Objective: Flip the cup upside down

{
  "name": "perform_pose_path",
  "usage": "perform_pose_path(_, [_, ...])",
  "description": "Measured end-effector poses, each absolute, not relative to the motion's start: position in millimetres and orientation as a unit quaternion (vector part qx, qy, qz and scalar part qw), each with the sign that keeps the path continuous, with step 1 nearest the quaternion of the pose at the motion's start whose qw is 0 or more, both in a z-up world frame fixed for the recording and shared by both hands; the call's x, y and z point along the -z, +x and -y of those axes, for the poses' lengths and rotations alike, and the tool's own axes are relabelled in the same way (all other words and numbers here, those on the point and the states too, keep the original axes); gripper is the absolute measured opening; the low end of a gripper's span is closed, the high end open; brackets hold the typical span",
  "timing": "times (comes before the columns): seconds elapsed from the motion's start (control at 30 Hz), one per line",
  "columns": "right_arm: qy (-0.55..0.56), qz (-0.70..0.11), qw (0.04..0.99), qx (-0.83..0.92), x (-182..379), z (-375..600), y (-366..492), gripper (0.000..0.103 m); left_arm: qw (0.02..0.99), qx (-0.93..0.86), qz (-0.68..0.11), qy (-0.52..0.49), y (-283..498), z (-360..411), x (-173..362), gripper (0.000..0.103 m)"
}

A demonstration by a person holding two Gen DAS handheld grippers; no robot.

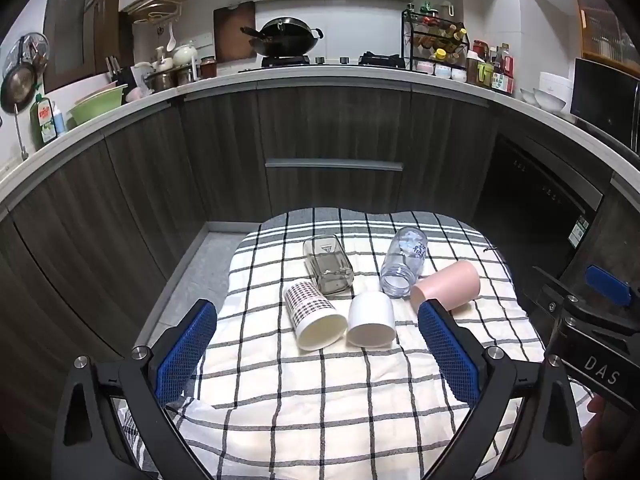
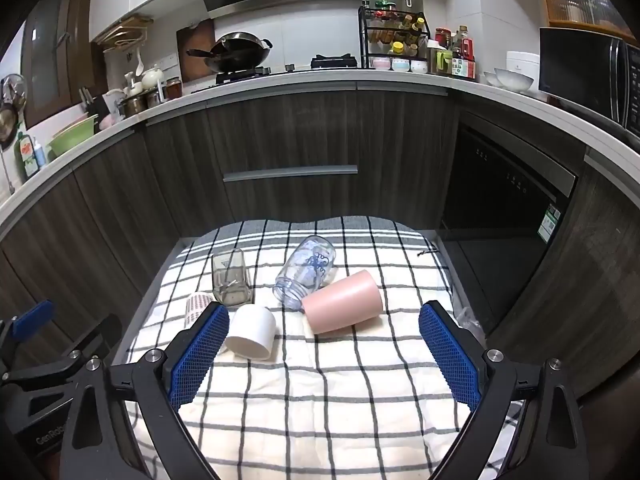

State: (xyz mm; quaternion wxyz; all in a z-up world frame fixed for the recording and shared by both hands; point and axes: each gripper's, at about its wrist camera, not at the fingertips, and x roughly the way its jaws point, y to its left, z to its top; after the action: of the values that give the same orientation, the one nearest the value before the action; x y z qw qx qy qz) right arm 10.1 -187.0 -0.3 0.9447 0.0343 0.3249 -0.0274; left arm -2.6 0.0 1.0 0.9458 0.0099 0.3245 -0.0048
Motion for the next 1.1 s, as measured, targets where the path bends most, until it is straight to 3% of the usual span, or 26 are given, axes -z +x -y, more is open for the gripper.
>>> perform_pose_path(1.1, [0.034,-0.324,0.945,0.028,-0.3,187.2,7.1,0.096,0.945,0.008,-0.328,0.006,-8.3,-0.5,-6.2,0.103])
